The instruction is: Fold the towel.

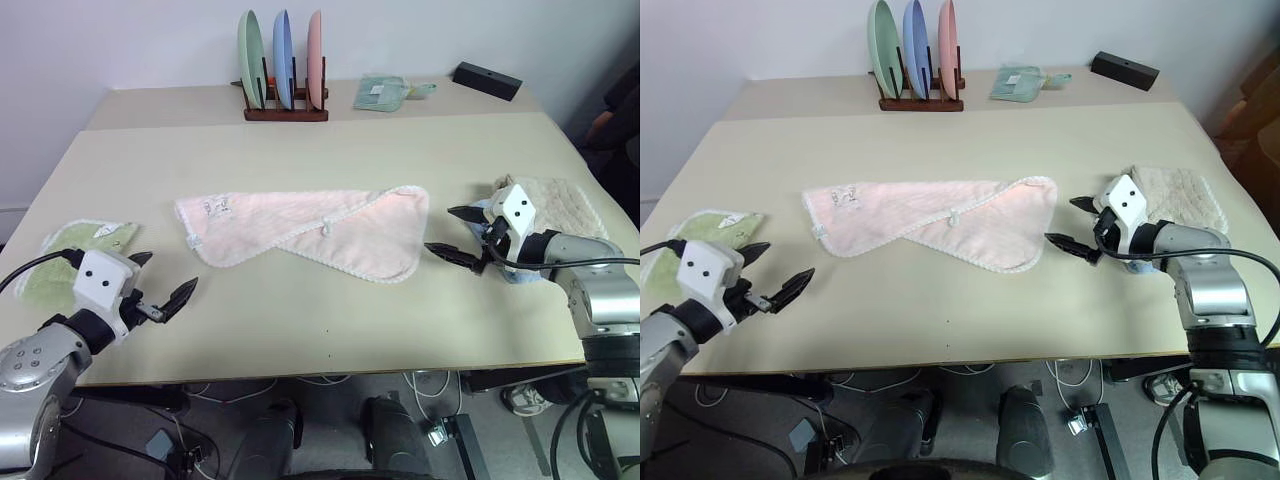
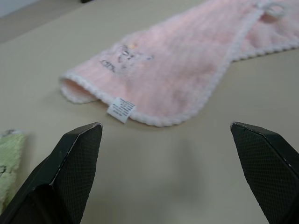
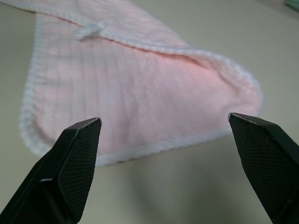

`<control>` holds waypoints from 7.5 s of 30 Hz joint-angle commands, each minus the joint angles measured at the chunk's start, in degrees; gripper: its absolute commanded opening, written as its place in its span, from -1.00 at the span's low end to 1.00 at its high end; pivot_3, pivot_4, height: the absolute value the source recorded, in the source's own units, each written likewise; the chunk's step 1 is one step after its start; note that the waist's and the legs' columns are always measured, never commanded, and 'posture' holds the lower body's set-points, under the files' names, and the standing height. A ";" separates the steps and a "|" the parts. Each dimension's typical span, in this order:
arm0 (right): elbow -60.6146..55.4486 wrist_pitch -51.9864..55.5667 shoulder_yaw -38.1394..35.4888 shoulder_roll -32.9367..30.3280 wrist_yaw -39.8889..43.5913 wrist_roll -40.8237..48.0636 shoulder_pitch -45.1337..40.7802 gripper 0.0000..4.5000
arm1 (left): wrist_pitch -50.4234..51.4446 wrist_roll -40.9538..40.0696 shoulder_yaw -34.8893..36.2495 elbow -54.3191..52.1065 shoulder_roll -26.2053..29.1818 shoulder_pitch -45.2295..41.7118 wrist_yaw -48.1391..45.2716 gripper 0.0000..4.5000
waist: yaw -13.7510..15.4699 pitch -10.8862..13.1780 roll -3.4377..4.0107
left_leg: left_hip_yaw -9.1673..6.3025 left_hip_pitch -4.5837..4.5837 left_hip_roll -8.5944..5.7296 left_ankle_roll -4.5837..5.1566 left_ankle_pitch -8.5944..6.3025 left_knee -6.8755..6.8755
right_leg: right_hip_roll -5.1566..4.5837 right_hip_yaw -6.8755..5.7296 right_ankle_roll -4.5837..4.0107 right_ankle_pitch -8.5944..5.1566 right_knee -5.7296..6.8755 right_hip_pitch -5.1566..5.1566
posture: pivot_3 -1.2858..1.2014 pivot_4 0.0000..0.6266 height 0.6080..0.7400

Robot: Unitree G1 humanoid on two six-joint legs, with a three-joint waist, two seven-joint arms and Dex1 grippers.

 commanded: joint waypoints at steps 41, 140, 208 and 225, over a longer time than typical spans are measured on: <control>-4.17 -4.89 8.16 2.22 -12.89 -12.23 -2.96 1.00 | -24.20 24.54 -16.92 27.02 0.02 -21.01 6.61 -0.95 | -0.28 0.02 -0.02 | 0.24 -0.04 -0.04 0.07 -0.04 -0.02 | 0.02 0.19 0.14 0.09 0.07 -0.26 | 0.03 -0.52 0.94; 38.78 -31.77 20.30 3.45 2.63 -26.14 -32.40 -0.99 | -21.20 13.32 -12.50 53.38 5.35 -36.73 -11.39 -1.00 | -0.83 0.17 -0.08 | 1.50 -0.05 0.44 0.14 -0.15 0.03 | 0.17 0.50 0.09 0.48 0.06 -0.70 | 0.03 -0.52 0.94; -6.98 48.87 -34.73 40.12 -62.74 21.89 -11.24 0.18 | -10.30 7.78 -29.17 2.46 -13.04 -19.85 -1.07 1.00 | -0.64 -0.02 -0.01 | 1.81 0.11 0.96 0.16 -0.16 0.13 | 0.95 1.06 -0.19 0.77 0.04 -0.68 | 0.03 -0.52 0.94; -24.83 56.43 -28.85 16.52 -54.57 29.80 -5.47 -0.99 | -11.52 8.77 -30.35 4.56 -13.56 -19.52 -1.63 1.00 | -0.41 0.00 0.09 | 1.81 0.02 0.95 0.21 -0.18 0.11 | 0.93 1.05 -0.18 0.76 -0.08 -0.68 | 0.03 -0.52 0.94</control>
